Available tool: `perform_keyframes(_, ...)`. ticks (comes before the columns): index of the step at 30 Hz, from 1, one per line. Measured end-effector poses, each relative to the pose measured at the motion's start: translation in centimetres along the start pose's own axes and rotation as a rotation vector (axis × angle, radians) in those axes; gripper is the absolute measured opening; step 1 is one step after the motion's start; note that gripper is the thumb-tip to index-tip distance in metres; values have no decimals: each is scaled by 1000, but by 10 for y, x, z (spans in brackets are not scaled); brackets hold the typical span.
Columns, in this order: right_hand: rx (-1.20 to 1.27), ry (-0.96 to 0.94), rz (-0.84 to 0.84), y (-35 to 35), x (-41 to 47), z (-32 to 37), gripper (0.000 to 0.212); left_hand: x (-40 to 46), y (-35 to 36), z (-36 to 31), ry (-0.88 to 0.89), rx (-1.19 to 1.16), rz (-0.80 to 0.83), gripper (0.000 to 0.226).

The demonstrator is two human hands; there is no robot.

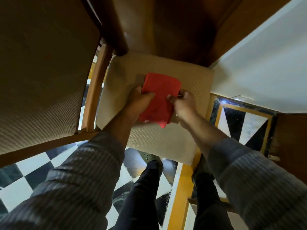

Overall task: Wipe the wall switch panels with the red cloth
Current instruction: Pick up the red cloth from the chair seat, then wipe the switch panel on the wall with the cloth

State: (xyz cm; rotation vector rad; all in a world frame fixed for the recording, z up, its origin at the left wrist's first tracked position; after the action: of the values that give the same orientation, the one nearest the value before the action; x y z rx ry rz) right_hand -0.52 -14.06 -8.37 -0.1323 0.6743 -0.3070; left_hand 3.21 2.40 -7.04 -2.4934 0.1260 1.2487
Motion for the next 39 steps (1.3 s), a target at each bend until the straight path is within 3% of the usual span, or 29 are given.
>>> perform_keyframes(3, 20, -82, -36, -41, -7, 35, 14, -27, 19, -42, 77, -3, -3, 30)
perform_keyframes(5, 34, -125, -64, -71, -15, 56, 21, -46, 33, -64, 112, -8, -26, 30)
perform_keyframes(10, 66, -239, -100, -151, -51, 98, 28, -111, 76, -109, 203, -30, 38, 7)
perform_keyframes(13, 86, -312, -163, -222, -83, 119, 26, -165, 124, -146, 297, -49, 98, 41)
perform_keyframes(18, 100, -454, -238, -339, -120, 159, 28, -249, 200, -209, 484, -61, 159, 53)
perform_keyframes(24, 111, -643, -346, -470, -159, 215, 25, -339, 284, -278, 638, -108, 196, 11)
perform_keyframes(30, 125, -800, -460, -564, -196, 275, 29, -415, 335, -354, 832, -144, 222, 16)
perform_keyframes(39, 93, -1063, -609, -621, -242, 353, 25, -494, 347, -436, 1118, -102, 164, 16)
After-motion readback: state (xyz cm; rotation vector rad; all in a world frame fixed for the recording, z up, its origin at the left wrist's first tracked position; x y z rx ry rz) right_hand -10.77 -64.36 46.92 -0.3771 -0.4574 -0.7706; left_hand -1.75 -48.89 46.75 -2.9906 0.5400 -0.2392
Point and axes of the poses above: each hand's wrist, its own x-axis towards the middle knuckle, its own y-axis out of the palm, z = x × y, the point moved 4 cm from there along x, towards the middle knuckle, and after that the axes turned 7 degrees about -y, right-handed, at the moved point
